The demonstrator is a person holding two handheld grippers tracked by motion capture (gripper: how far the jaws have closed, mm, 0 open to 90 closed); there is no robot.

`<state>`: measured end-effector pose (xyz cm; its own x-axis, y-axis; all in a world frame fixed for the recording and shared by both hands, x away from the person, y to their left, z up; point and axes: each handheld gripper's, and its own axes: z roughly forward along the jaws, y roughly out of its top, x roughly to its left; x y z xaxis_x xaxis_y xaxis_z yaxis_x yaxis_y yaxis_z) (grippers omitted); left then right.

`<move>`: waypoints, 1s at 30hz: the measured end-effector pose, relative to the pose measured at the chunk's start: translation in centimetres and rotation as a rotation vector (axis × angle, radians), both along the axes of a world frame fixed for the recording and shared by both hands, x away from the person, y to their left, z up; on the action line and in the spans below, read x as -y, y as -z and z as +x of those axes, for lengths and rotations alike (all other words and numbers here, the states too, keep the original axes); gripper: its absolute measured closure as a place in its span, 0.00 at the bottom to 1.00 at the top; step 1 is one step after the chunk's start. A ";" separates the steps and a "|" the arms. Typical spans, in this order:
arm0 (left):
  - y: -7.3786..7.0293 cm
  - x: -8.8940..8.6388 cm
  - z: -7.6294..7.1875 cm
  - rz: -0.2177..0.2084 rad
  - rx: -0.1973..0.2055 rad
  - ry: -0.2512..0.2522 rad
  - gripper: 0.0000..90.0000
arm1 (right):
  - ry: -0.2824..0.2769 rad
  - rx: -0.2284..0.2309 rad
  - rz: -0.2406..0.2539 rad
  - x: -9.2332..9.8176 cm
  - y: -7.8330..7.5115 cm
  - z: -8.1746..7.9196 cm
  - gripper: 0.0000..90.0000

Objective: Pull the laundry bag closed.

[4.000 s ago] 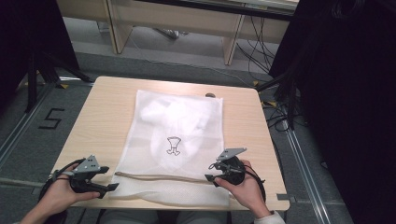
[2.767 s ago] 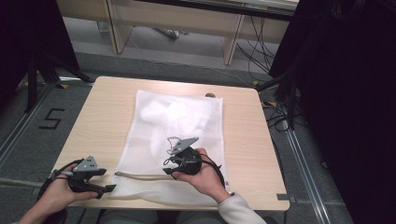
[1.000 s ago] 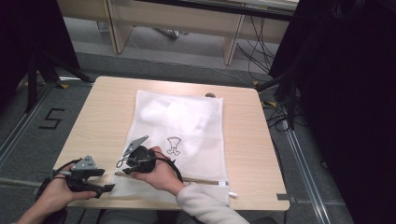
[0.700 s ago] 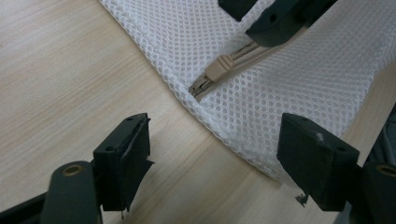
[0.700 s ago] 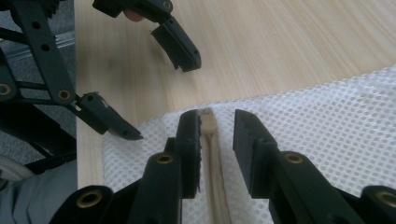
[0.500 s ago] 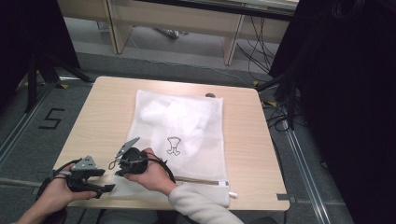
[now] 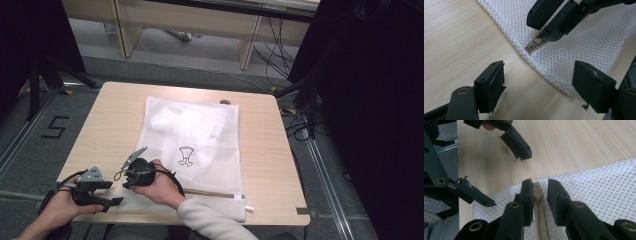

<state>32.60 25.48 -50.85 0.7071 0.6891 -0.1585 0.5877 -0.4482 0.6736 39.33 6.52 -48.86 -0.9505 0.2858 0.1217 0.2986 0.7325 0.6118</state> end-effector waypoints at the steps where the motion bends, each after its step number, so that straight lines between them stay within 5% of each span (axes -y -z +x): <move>1: 0.0 0.0 0.0 0.000 0.000 0.000 0.28 | 0.000 0.000 0.000 0.0 0.0 0.0 0.83; 22: 0.0 0.0 0.1 -0.004 0.000 0.000 0.28 | 0.016 -0.032 -0.015 -0.4 -0.1 -0.2 0.90; 30: 0.1 0.5 0.3 -0.070 -0.038 -0.025 0.32 | -0.004 -0.011 -0.006 0.1 -1.8 -0.1 0.91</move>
